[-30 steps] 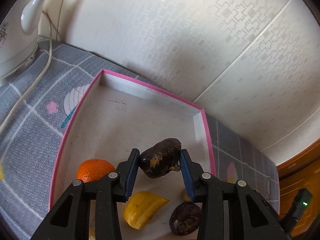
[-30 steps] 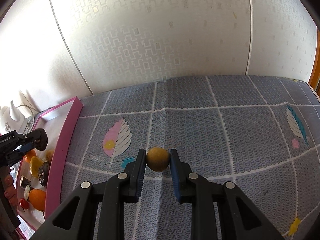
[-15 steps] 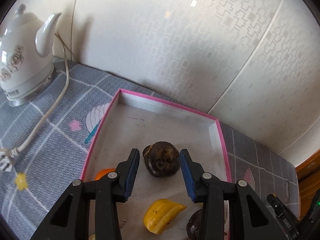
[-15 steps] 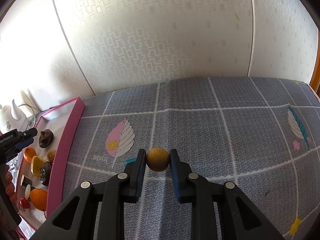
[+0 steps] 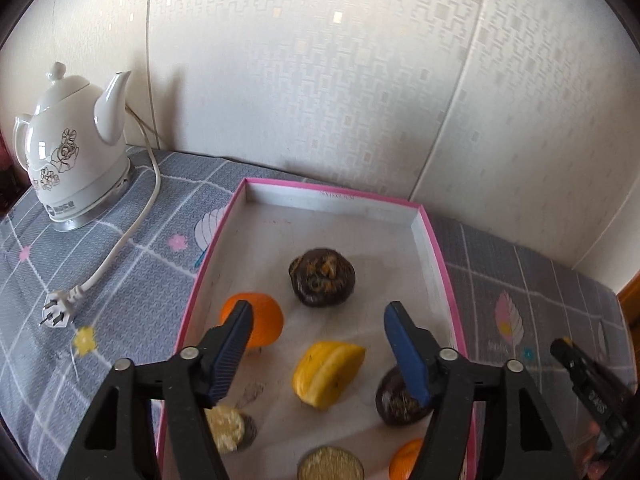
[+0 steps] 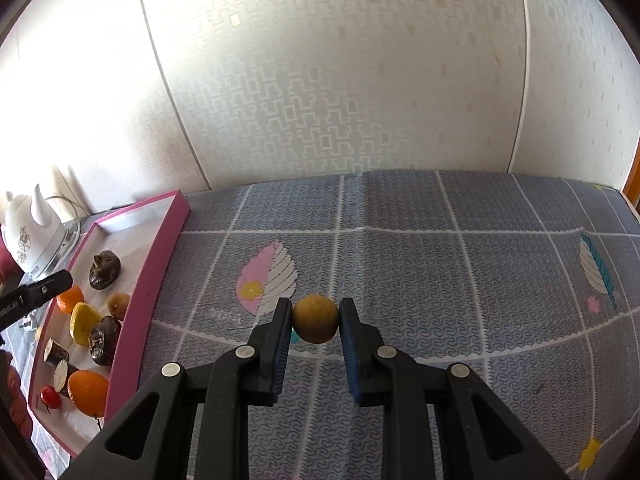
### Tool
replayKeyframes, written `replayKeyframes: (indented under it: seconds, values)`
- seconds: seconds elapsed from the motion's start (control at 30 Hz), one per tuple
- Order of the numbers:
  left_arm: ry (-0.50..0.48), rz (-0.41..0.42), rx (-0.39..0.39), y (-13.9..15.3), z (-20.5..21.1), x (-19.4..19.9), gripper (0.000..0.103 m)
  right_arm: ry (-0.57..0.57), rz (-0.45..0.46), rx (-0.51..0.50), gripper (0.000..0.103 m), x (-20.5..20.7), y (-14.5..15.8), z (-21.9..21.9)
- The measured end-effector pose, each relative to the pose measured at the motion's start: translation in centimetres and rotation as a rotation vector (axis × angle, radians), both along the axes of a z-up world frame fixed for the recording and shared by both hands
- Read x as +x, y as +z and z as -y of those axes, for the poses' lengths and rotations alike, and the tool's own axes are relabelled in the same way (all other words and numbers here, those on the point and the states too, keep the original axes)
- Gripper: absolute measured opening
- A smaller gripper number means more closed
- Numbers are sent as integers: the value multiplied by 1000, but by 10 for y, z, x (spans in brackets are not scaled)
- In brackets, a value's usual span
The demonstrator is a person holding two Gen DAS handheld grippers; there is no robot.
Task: Organize fruits
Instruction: 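Carry the small yellow fruit into the tray and open the right gripper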
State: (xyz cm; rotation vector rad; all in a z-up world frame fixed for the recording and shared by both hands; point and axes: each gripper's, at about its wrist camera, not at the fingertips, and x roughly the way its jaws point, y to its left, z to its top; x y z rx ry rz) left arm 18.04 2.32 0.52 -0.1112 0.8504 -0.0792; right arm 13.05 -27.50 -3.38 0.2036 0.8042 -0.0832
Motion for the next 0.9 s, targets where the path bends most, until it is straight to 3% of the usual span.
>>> replayKeyframes:
  seconds: [0.2,0.5,0.7,0.9]
  values:
    - [-14,33,14,7,1,-29,86,14,8,2,24,0,3,-7]
    - [-24,65,99,10,4,-57,103,52,16,-13,24,-1,11,-29]
    - [11,41,192,4,1,-65,103,80,41,35,24,0,17,-39]
    - [36,23,210,1,-10,-70,103,139,74,66,24,5,21,-59]
